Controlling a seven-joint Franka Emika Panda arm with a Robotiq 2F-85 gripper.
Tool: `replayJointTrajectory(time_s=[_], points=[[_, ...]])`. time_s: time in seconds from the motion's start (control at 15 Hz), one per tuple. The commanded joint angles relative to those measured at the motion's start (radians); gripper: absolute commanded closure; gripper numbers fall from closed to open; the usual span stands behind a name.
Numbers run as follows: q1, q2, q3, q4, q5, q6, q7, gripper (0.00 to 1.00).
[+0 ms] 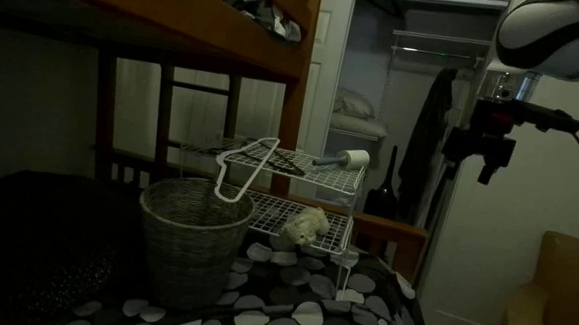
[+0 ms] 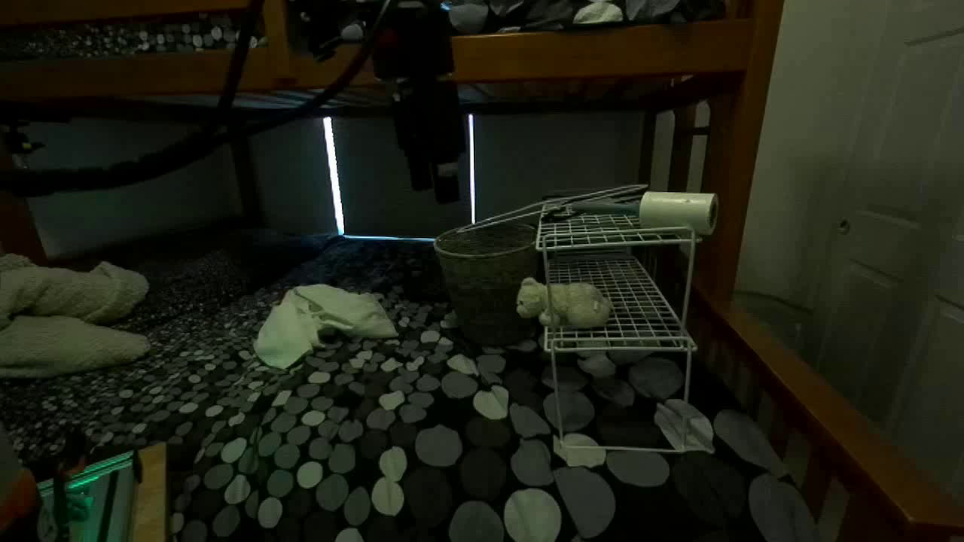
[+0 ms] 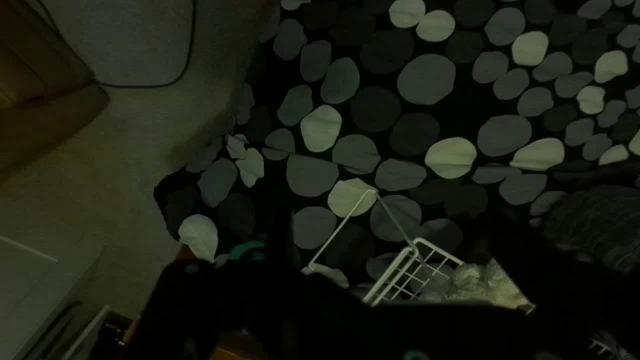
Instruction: Put the toy bear in the basket.
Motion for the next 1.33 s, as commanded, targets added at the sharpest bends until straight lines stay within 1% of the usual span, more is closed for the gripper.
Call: replayJointTrajectory(time_s=[0.0, 0.87, 0.93, 1.0, 1.07, 1.13, 1.27], points=[[-0.001, 0.001, 0.001, 0.002, 0.001, -0.002, -0.001, 0.0], [-0.001, 0.001, 0.0, 0.002, 0.001, -0.002, -0.001, 0.0], [0.001, 0.014, 0.018, 0.003, 0.003, 0.028, 0.037, 0.0], [0.008, 0.034, 0.029, 0.008, 0.035, 0.059, 0.08, 0.0], [0.018, 0.05, 0.043, 0.007, 0.071, 0.104, 0.124, 0.0], [0.014, 0.068, 0.066, 0.003, 0.085, 0.164, 0.194, 0.0], [0.019, 0.113, 0.1, 0.004, 0.114, 0.255, 0.293, 0.0]])
